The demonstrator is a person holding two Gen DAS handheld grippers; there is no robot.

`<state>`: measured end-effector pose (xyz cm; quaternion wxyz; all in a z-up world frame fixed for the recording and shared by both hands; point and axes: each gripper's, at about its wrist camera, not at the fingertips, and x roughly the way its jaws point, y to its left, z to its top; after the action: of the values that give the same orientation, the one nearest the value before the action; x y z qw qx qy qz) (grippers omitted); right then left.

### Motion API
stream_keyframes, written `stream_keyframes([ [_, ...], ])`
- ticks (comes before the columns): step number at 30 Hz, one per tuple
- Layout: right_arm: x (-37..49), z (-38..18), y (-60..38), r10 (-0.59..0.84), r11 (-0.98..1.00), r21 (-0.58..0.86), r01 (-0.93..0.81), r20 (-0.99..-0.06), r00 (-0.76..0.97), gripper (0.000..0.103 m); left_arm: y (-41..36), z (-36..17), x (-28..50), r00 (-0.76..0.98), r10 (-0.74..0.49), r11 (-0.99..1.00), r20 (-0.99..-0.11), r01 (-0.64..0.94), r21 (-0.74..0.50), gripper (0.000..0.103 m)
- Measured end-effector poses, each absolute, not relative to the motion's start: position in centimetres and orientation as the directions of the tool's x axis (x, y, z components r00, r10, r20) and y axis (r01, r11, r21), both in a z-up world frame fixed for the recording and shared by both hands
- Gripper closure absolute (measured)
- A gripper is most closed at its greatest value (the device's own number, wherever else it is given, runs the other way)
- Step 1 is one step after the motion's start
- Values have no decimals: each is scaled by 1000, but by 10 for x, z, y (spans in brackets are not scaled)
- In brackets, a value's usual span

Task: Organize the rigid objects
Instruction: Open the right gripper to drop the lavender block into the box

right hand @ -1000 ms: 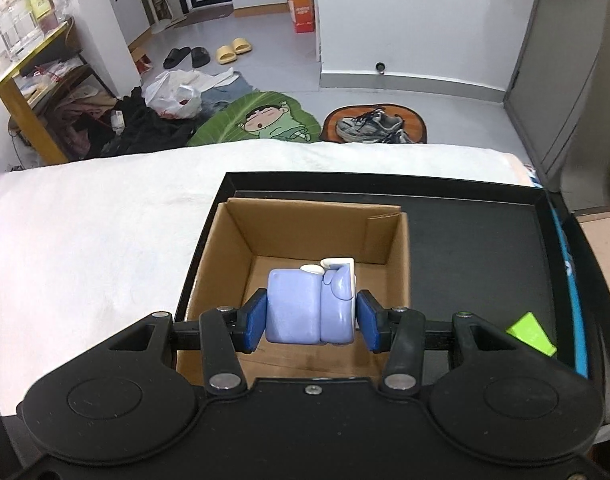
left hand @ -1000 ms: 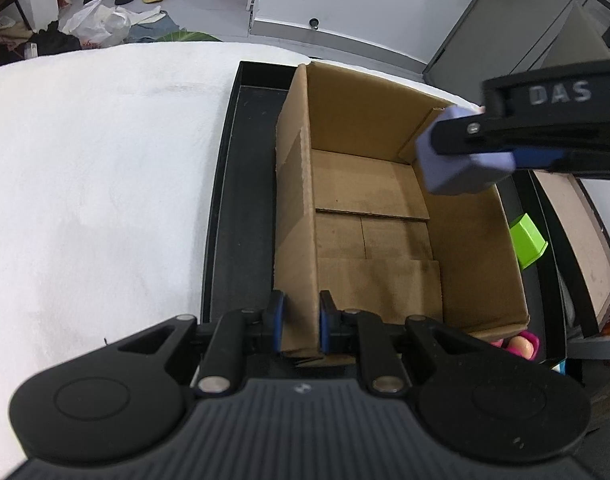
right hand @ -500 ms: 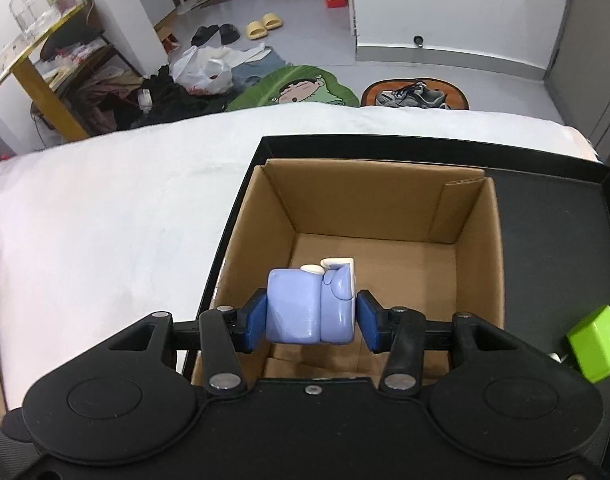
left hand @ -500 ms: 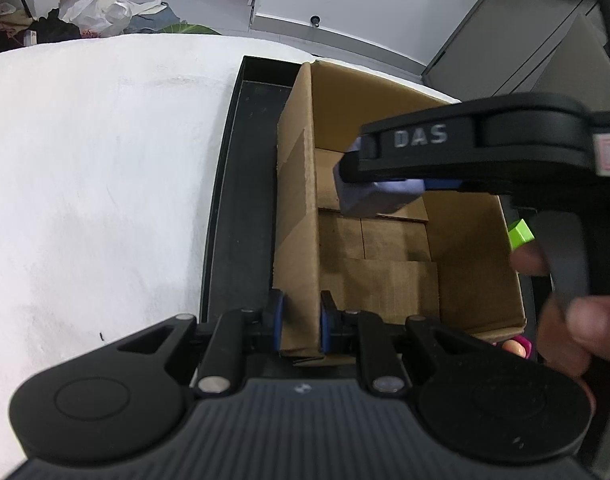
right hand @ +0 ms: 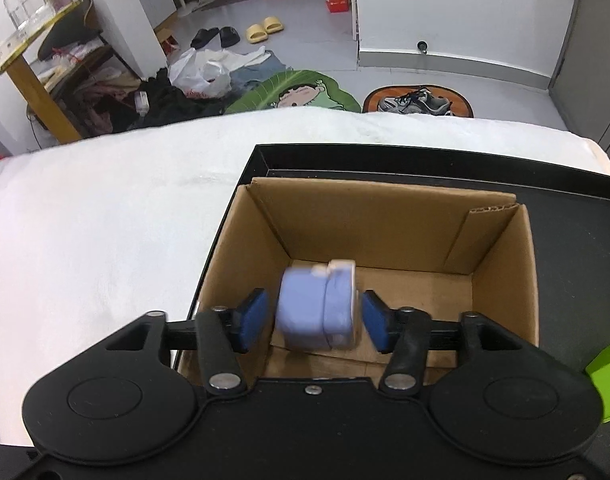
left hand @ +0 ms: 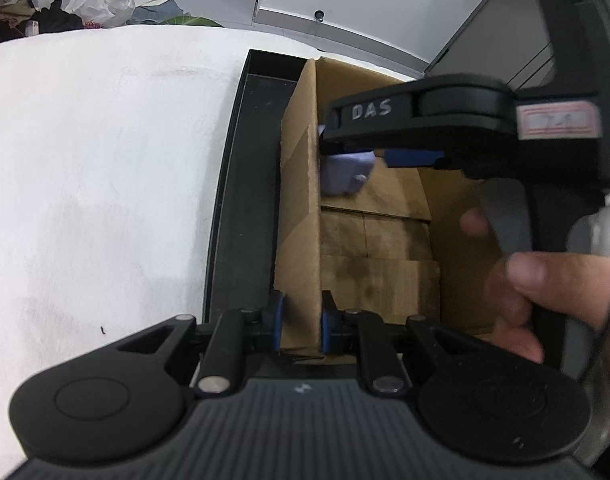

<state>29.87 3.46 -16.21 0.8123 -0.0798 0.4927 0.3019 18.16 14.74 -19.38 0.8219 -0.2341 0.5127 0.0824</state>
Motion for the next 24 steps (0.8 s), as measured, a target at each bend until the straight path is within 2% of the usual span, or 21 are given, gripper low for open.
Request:
stream_keyframes([
  [5,294,-145,22,406,807,148,-571,-841,357,36,147,-195,182,459,-106,878,-882,-374,-300,86],
  [17,277,-111,-15,407,809,140,-571,-834,372,34,143,-194,183,453,-92,892,-887,-359,-276,86],
  [20,273,-103,-26,411,819,143,-556,-823,393,27,142,-193,182,452,-88,892,-888,-361,-272,86],
  [24,266,-95,-48,423,832,172,-528,-813,400,26,141,-190,182,456,-83,893,-886,-361,-270,86],
])
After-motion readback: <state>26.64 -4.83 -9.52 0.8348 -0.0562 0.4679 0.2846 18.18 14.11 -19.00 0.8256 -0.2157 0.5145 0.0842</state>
